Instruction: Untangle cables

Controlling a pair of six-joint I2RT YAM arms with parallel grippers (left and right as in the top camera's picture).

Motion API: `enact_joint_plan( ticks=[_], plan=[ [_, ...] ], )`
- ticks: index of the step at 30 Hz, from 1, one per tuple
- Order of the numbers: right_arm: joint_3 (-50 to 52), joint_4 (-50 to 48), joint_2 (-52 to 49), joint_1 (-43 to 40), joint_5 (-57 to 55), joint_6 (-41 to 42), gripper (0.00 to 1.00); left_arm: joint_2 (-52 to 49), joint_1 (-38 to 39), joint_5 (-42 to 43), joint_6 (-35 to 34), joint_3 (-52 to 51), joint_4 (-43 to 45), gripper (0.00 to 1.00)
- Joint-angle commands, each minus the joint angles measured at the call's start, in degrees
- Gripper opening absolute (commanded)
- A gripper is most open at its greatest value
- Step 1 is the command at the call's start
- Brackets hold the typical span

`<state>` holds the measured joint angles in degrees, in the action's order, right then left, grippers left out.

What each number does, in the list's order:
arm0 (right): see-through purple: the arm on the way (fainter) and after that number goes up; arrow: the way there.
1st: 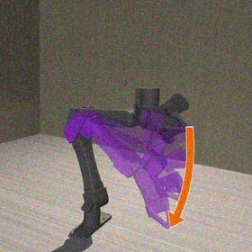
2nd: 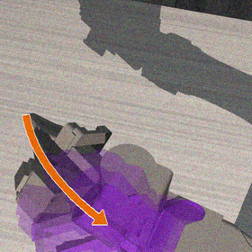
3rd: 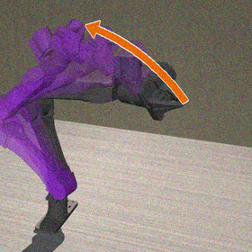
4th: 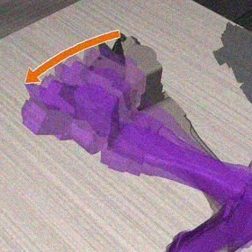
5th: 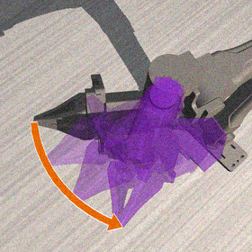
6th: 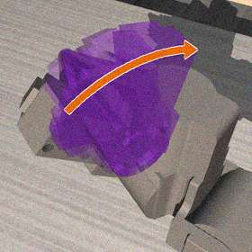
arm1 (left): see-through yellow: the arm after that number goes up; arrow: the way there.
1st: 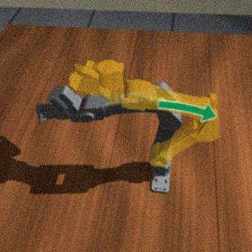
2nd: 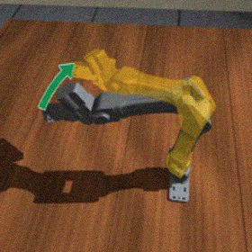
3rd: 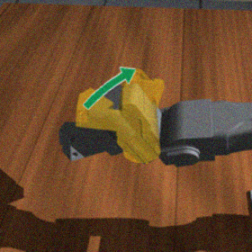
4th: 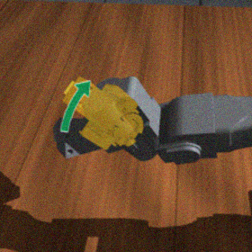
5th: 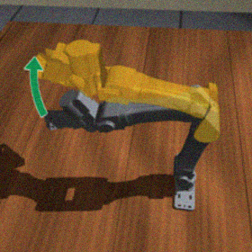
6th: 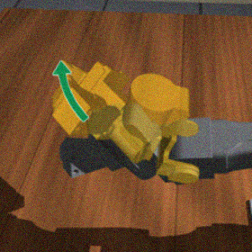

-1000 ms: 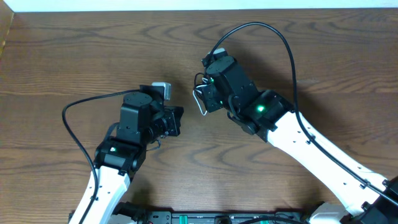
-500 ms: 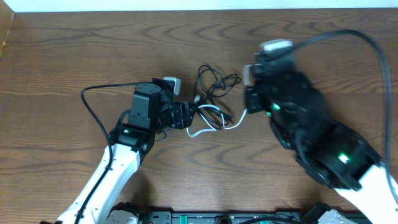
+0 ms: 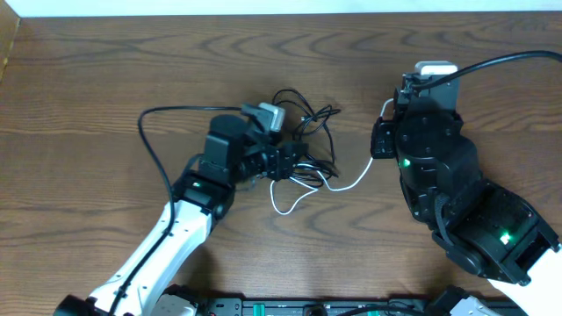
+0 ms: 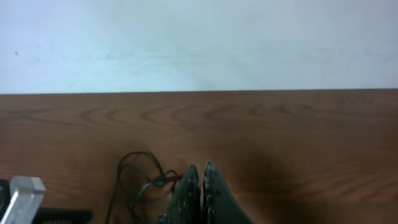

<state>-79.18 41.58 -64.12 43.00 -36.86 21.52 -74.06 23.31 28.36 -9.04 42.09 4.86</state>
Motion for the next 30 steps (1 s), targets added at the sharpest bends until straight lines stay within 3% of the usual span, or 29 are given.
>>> enact_joint_plan(
  ticks=[1, 15, 30],
  plan=[
    [-0.7, 0.6, 0.1, 0.2, -1.4, 2.9, 0.01, -3.2, 0.6, -3.1, 7.3, 0.9, 2.5, 0.61],
    [-0.7, 7.7, 1.2, 0.2, -0.2, 2.9, 0.01, -19.0, 0.5, -3.8, 19.7, 0.9, 22.0, 0.46],
    [-0.7, 8.9, 1.3, 0.2, 6.0, 2.9, 0.01, -29.9, 0.5, -7.2, 19.3, 0.9, 31.8, 0.31]
  ],
)
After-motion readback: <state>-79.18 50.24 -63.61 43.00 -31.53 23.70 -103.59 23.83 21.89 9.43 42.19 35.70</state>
